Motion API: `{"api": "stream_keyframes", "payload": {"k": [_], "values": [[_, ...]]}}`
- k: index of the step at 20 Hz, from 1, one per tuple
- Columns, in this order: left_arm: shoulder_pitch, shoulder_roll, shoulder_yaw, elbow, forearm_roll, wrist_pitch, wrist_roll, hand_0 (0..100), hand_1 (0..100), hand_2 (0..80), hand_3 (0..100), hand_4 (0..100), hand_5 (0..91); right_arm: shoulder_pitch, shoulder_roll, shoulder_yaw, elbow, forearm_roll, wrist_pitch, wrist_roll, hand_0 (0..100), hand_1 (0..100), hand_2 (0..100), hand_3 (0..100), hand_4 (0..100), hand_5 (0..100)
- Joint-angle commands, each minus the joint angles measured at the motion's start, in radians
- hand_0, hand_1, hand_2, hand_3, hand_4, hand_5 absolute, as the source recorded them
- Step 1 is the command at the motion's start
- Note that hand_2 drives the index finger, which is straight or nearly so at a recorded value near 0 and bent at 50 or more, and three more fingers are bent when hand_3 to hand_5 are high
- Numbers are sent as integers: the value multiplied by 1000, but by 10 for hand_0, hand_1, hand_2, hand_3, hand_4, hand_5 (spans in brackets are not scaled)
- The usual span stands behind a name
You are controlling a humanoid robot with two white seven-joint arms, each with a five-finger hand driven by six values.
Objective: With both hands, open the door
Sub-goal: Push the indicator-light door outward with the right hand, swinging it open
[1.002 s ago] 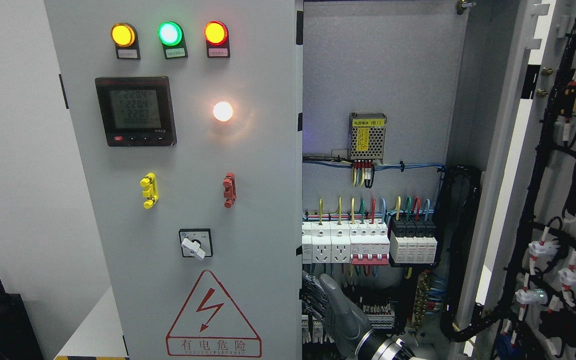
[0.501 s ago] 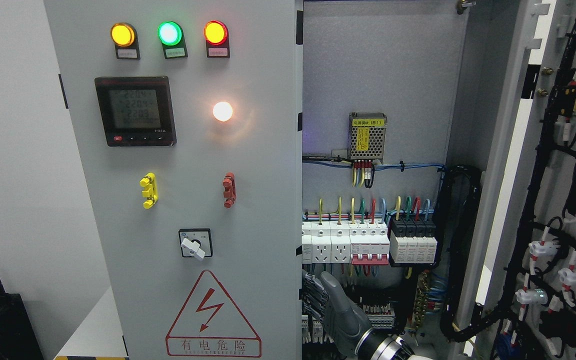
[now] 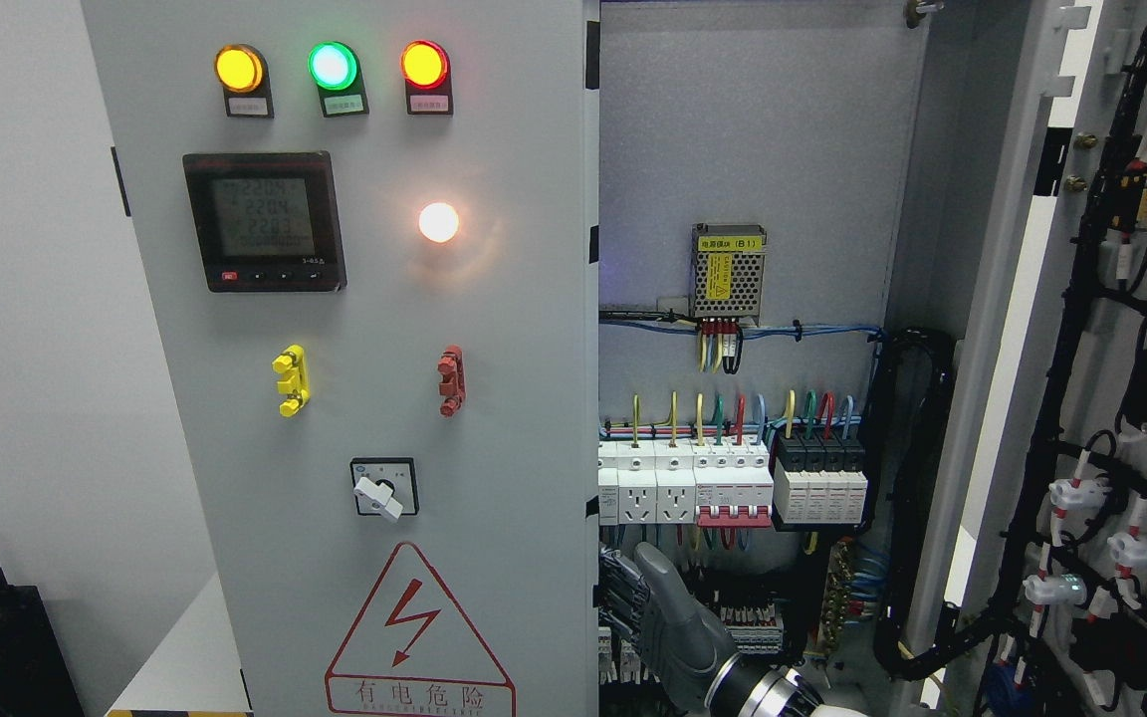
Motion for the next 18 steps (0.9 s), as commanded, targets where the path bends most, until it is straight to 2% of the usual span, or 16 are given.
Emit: {"api": "stream_keyframes", "payload": {"k": [1,3,7,11,14,18], "values": [[0,0,0,-11,0,1,0,0,0,0,0,33,0,-1,0,-1,6,-2,2,-11,0,0,0,0,0,0],[0,0,0,-11,0,1,0,0,0,0,0,33,0,1,-2,-1,3,-2,2,-5,0,0,0,0,0,0],[0,0,0,-11,0,1,0,0,0,0,0,33,0,10,0,-2,-6,-2,0,42,0,0,0,0,0,0],[0,0,0,-11,0,1,0,0,0,0,0,33,0,32,0,-1,-29,-2,-1,55,0,0,0,0,0,0],[0,0,0,-11,0,1,0,0,0,0,0,33,0,41,1,-1,-34,-2,-1,95,0,0,0,0,0,0],[0,0,-1,-11,0,1,0,0,0,0,0,33,0,41,1,-1,-37,-2,0,102,0,0,0,0,0,0]]}}
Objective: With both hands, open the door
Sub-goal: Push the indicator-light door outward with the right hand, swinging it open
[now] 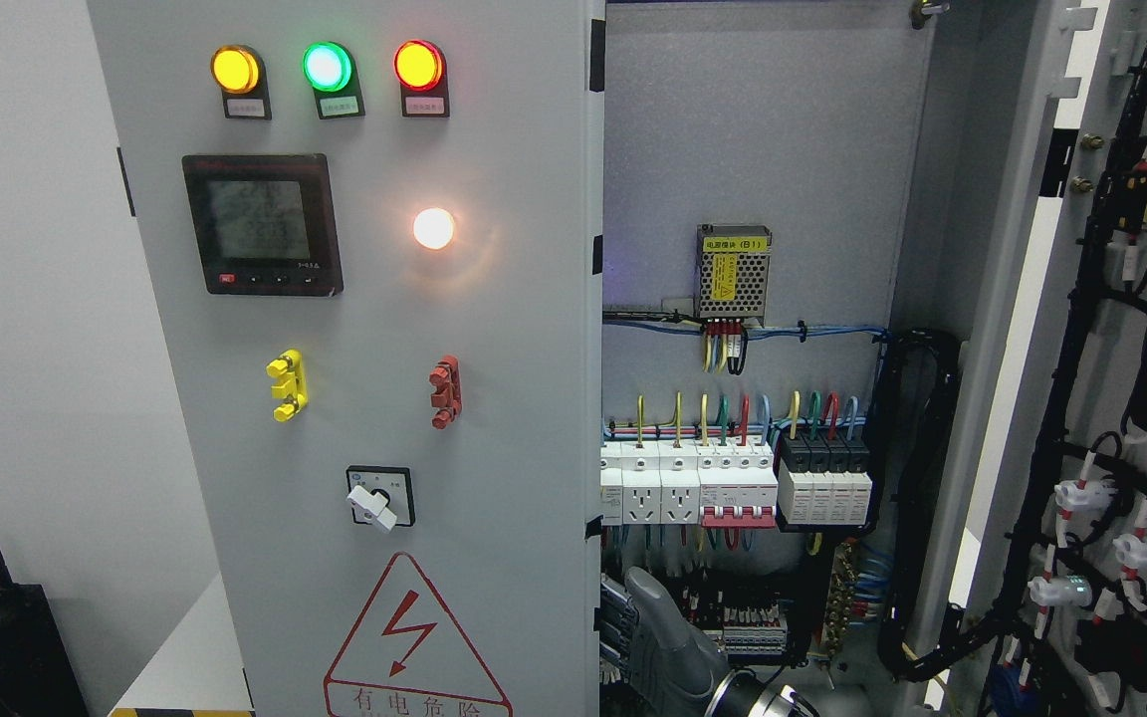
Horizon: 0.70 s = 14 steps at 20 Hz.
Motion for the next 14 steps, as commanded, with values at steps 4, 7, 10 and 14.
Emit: {"api": "stream_keyframes", "payload": {"k": [4,7,10,14], "values": [[0,0,0,-11,0,1,0,0,0,0,0,33,0,5,3,6,-20,-17,3,35,0,0,0,0,0,0],[0,0,0,-11,0,1,0,0,0,0,0,33,0,7,3,17,-34,-28,3,36,0,0,0,0,0,0],[0,0,0,-11,0,1,0,0,0,0,0,33,0,9,4,22,-63,-28,3,36,0,0,0,0,0,0],[0,0,0,-11,0,1,0,0,0,0,0,33,0,12,6,22,-88,-29,3,38,0,0,0,0,0,0]]}}
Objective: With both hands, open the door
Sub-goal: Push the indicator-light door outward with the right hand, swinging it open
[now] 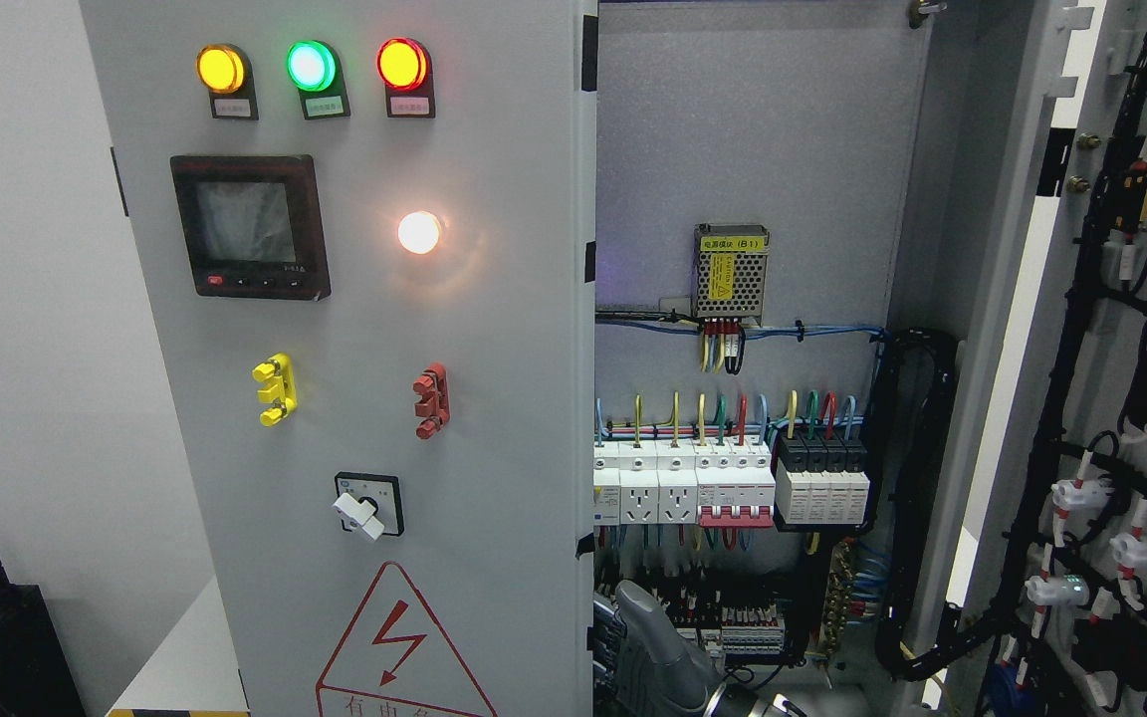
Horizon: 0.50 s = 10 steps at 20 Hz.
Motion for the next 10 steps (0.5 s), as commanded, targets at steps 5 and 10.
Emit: {"api": "stream_keyframes", "payload": {"k": [5,10], "values": [[0,0,0,-11,0,1,0,0,0,0,0,33,0,17,8,25,-74,-5,-1,2,0,0,0,0,0,0],[0,0,0,-11,0,1,0,0,0,0,0,33,0,40,11,31,-96,-5,-1,2,0,0,0,0,0,0]]}}
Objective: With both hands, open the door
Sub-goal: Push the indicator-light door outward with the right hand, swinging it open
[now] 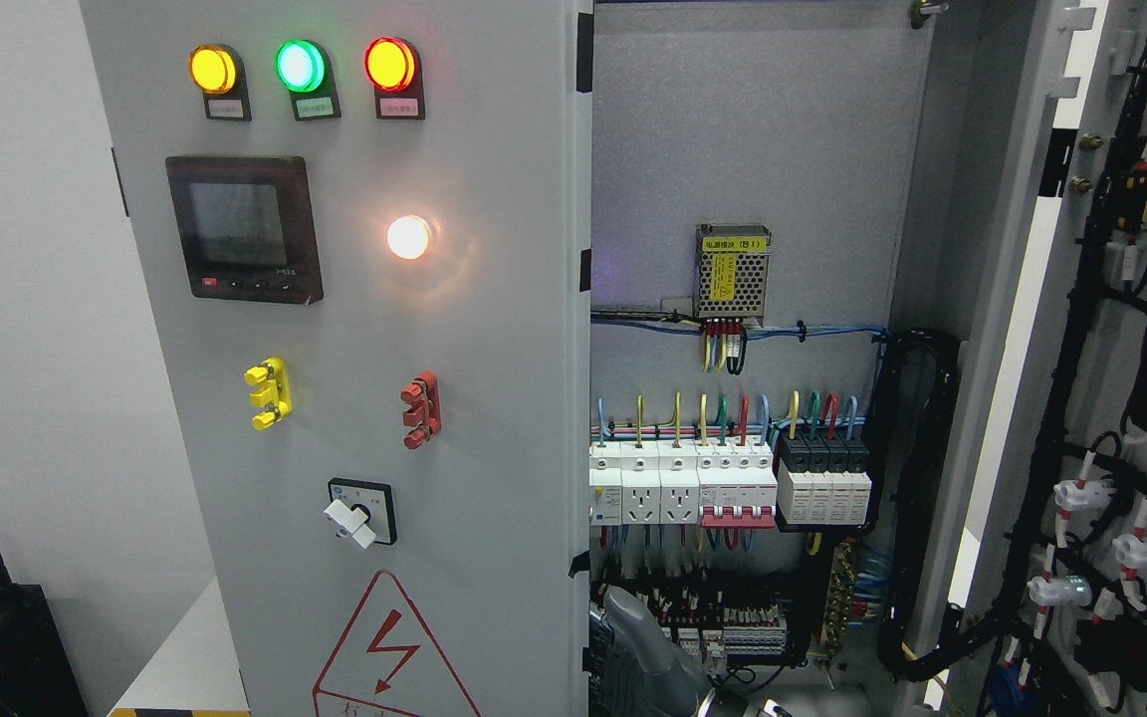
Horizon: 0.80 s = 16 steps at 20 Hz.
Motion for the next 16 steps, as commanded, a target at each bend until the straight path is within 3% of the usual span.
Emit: {"api": "stream_keyframes", "payload": {"k": [1,6,9,16], "values": [[0,0,-1,-11,0,1,0,0,0,0,0,33,0,22,6,18,-55,-1,0,-5,0,0,0,0,0,0],[0,0,0,-11,0,1,0,0,0,0,0,32,0,42,3,20,-86,-1,0,-4,0,0,0,0,0,0],[0,0,-1,-11,0,1,0,0,0,0,0,32,0,53,4,20,-106,-7,0,28,0,0,0,0,0,0],[0,0,0,-11,0,1,0,0,0,0,0,33,0,71,-6,31,-150,-15,1,30,0,0,0,0,0,0]]}}
